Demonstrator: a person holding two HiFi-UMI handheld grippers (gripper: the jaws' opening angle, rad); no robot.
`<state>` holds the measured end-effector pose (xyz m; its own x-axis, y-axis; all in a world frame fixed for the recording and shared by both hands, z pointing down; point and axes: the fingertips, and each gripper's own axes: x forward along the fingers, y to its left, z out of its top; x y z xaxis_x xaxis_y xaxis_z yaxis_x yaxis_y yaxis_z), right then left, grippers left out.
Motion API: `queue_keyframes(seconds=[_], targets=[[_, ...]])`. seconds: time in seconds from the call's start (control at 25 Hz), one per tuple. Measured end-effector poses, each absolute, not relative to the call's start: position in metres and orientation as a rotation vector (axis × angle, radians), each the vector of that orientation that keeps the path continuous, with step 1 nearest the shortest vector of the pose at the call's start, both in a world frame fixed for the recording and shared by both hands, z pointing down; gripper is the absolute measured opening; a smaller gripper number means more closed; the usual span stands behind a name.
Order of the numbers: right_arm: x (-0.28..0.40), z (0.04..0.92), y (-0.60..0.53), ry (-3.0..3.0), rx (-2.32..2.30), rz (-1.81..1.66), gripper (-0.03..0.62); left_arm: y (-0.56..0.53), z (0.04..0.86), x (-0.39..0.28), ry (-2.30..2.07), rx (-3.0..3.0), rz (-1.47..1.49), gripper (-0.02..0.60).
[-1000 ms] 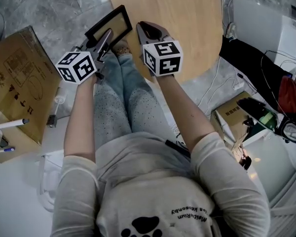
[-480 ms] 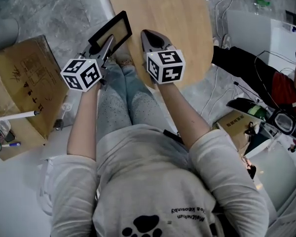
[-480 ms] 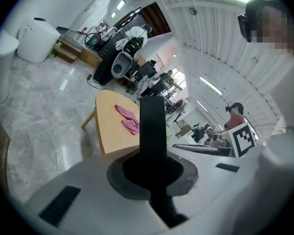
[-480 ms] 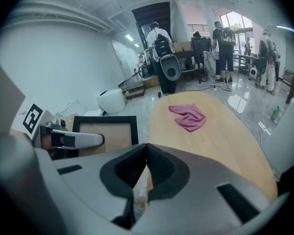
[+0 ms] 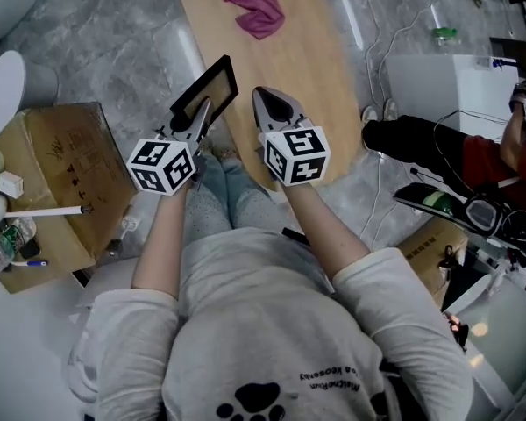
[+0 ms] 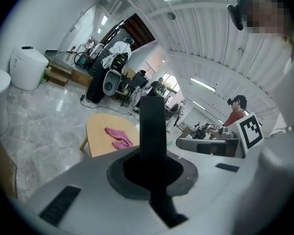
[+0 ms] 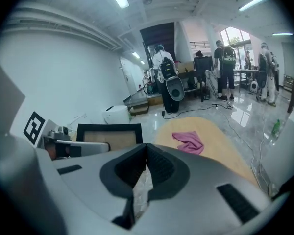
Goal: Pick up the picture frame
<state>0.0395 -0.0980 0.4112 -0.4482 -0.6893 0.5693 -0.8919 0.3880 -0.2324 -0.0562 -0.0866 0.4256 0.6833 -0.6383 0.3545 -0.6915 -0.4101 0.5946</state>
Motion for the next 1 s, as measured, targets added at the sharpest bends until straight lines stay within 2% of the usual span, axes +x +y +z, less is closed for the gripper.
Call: queue_keyframes(seconds=[0.56,1.0], targets=[[0.04,0.297,-0.092,-2.49,1.371,0.564,0.009,-0.075,0.309,-0.07,-1.301,2.256,0.057,0.018],[0.036,0.239,-0.071,-2.647,1.278,0.347,0.009,-0.048,0.247,-0.069,-1.521,2.328,0.041,0.018]])
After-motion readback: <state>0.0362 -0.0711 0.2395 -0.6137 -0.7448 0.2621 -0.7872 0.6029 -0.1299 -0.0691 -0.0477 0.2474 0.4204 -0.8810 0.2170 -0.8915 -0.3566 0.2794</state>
